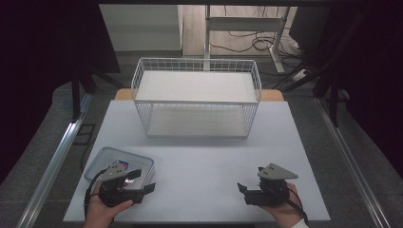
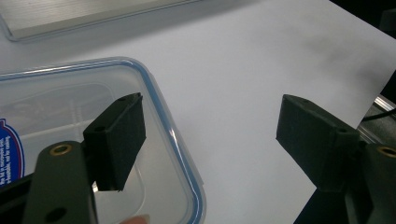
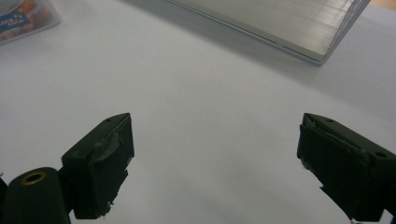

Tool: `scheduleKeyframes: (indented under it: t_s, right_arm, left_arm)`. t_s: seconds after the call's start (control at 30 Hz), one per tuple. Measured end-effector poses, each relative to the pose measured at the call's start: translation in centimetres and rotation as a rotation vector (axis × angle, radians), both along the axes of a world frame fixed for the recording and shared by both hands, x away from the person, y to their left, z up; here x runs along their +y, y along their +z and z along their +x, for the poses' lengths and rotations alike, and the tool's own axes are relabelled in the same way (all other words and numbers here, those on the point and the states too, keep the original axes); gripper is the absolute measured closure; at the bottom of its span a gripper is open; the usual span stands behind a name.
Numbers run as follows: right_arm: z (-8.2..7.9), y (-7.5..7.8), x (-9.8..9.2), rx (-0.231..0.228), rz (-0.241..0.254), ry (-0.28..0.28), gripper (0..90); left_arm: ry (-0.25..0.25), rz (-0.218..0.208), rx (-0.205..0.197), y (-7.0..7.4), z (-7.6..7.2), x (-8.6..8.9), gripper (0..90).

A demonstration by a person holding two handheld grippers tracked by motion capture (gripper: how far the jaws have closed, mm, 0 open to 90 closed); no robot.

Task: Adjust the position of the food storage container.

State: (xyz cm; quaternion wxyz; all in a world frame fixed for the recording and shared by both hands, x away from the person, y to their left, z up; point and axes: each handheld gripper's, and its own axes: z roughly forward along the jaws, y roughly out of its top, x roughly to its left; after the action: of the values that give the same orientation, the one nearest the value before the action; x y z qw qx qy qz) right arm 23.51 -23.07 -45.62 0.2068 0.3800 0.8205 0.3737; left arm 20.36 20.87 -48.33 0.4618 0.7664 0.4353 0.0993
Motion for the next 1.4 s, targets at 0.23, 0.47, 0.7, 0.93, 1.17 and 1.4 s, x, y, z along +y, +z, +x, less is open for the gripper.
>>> scheduleKeyframes:
  t_s: [0.23, 0.47, 0.7, 0.93, 1.17, 1.4]
  right_arm:
    - [0.5, -0.5, 0.2, 0.016, -0.010, 0.006, 12.4]
    - [-0.1, -0.2, 0.4, -0.010, -0.035, 0.010, 13.8]
    - [0.5, -0.7, 0.3, 0.001, -0.051, -0.001, 14.8]
    - [0.8, -1.0, 0.1, 0.013, -0.047, -0.007, 14.8]
    - [0.5, -1.3, 0.5, 0.018, -0.061, 0.009, 15.2]
    - [0.6, -1.3, 0.6, 0.018, -0.060, 0.008, 15.5]
  left_arm:
    - [0.020, -0.003, -0.015, 0.4, -0.7, 0.5, 24.2]
    - [0.016, -0.007, -0.028, 0.7, -1.0, 0.8, 24.2]
    - [0.035, -0.001, -0.022, 0.8, -0.6, 1.5, 24.5]
    - [0.035, 0.007, -0.035, 1.7, -0.7, 2.5, 27.7]
    - [0.005, 0.050, -0.024, 2.5, -1.6, 3.9, 52.4]
    - [-0.057, 0.113, 0.021, 1.7, -2.4, 3.5, 74.8]
